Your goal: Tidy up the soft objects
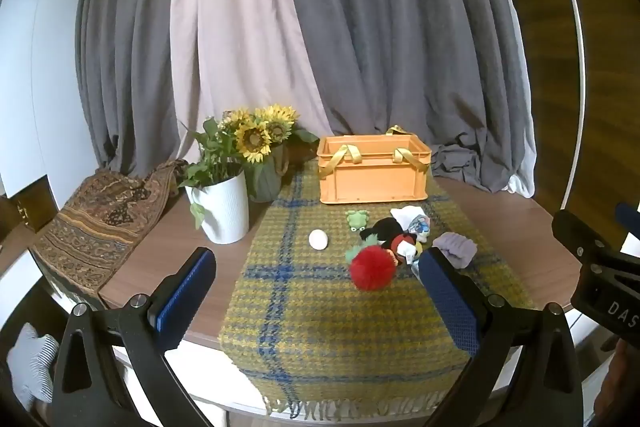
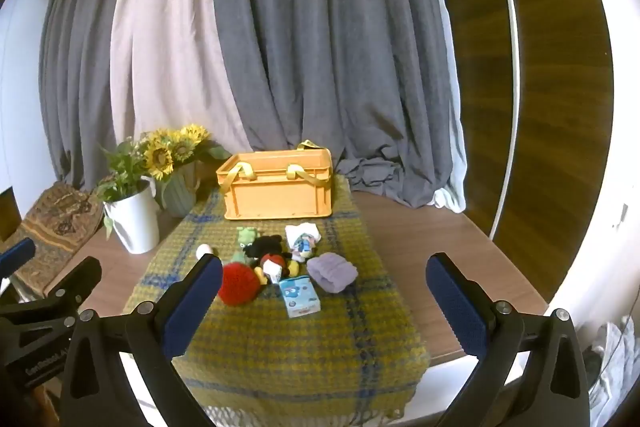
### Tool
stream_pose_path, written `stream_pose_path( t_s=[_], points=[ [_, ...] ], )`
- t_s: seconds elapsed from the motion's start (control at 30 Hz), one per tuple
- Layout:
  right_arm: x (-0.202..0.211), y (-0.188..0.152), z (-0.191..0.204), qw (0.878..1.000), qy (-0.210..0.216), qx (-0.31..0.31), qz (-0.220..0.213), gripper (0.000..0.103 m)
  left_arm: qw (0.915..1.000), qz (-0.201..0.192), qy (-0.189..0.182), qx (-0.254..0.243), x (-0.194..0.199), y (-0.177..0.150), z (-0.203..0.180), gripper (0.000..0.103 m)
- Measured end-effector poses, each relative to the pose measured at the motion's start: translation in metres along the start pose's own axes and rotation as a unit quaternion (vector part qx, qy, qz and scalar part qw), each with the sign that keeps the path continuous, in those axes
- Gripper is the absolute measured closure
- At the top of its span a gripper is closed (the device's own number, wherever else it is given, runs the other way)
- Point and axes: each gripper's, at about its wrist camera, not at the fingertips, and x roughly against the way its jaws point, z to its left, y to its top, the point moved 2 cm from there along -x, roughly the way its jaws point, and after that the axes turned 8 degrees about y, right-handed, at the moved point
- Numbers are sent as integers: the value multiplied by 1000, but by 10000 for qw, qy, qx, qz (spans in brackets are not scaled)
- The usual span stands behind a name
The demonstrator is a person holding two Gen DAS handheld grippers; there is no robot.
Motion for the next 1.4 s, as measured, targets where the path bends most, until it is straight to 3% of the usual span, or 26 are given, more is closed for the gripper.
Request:
stream_pose_path(
  t_s=[0.77, 1.4],
  points=[
    [6, 2, -3, 9999, 33, -71, -104, 0, 10000, -57, -13, 56, 5, 18, -1, 0],
    [8, 4, -5, 9999, 25, -76, -122, 0, 9999, -91, -89, 26, 3, 13, 0, 0]
  ],
)
